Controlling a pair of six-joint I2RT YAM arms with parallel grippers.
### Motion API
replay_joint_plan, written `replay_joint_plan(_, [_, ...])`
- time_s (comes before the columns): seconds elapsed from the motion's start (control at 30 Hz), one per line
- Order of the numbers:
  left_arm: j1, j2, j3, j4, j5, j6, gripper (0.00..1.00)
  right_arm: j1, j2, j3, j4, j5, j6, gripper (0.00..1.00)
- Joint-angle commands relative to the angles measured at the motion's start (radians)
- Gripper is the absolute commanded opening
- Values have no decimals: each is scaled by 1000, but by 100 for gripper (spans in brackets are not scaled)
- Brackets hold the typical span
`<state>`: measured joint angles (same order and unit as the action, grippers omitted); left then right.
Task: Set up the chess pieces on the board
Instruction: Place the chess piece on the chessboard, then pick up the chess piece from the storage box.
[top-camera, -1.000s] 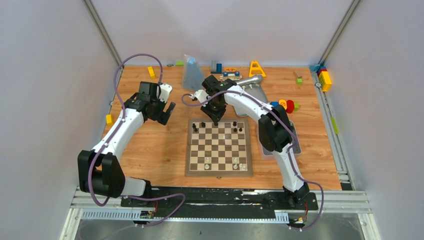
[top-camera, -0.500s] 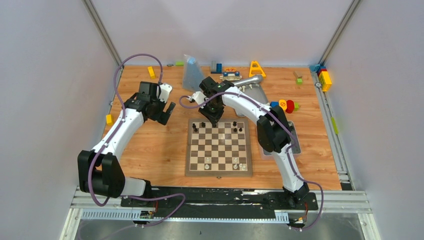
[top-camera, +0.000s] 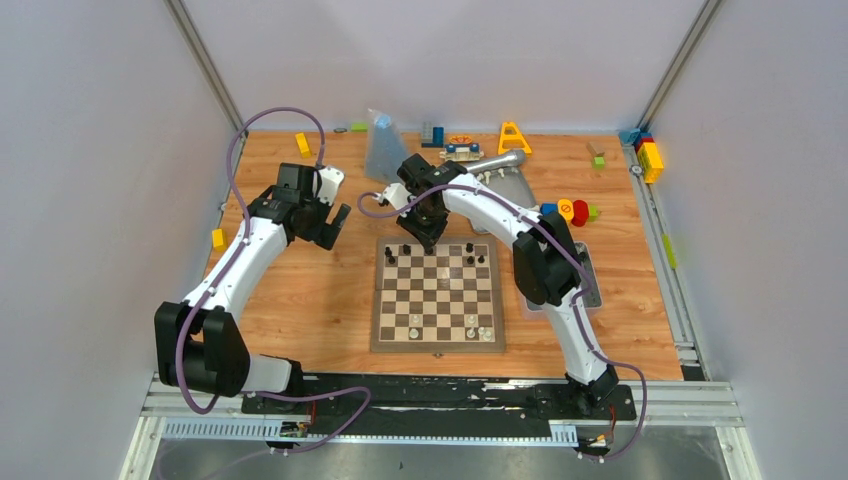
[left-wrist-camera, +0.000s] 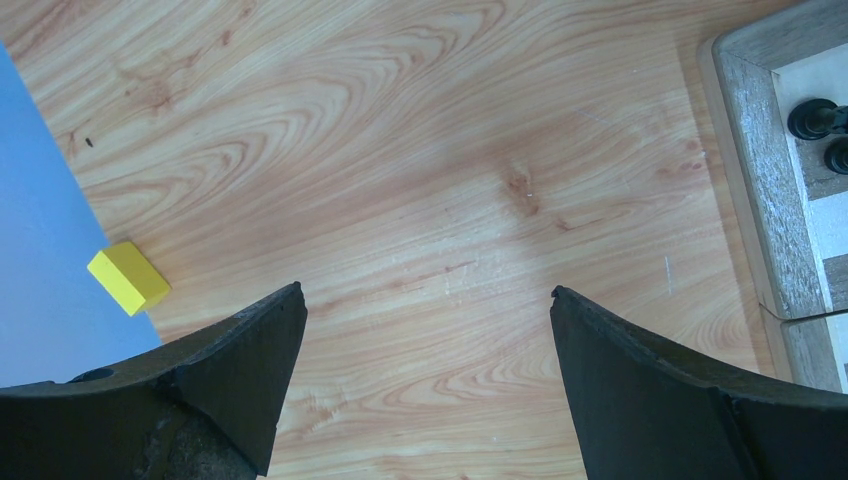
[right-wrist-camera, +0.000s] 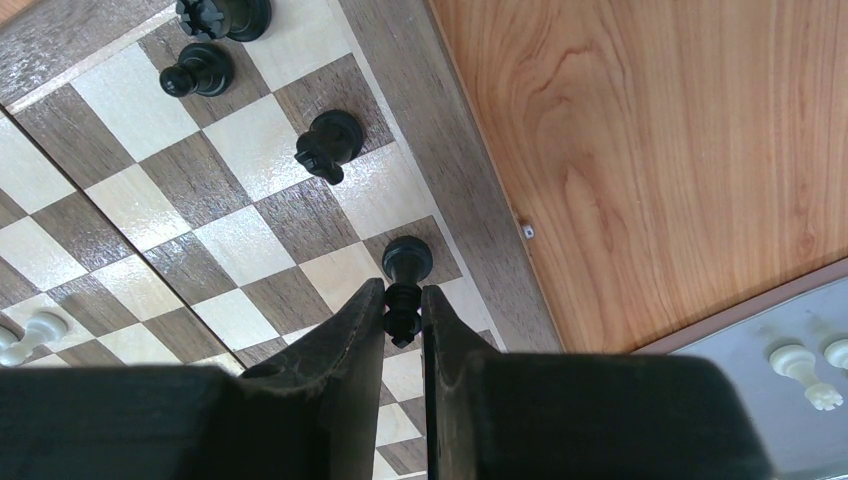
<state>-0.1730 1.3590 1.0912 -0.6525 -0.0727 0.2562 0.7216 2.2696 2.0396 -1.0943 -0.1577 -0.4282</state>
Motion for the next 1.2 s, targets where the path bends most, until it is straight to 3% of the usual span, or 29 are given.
replay_joint_plan(0.0, [5,-39,-5,34,-7,9,100,6,11,18,-6,20,5,11])
replay_joint_plan(0.13, [6,-40,-5,32,-9,9,100,5,11,13,-7,22,7,17])
replay_joint_plan(0.4, [6,-40,-5,31,-9,8,100,4,-1,23,-7,18,20,46])
replay_joint_plan(0.53, [6,-37,-6,33,-10,10,100,1,-31,30,-6,4,32,56])
replay_joint_plan(0.83, [6,-38,-3,33,-5,7,100,-92,-234,-80,18,-125,85,66])
replay_joint_plan(1.17, [6,-47,-6,33,32,13,100,-346,-608,-539,158,-160,108,66])
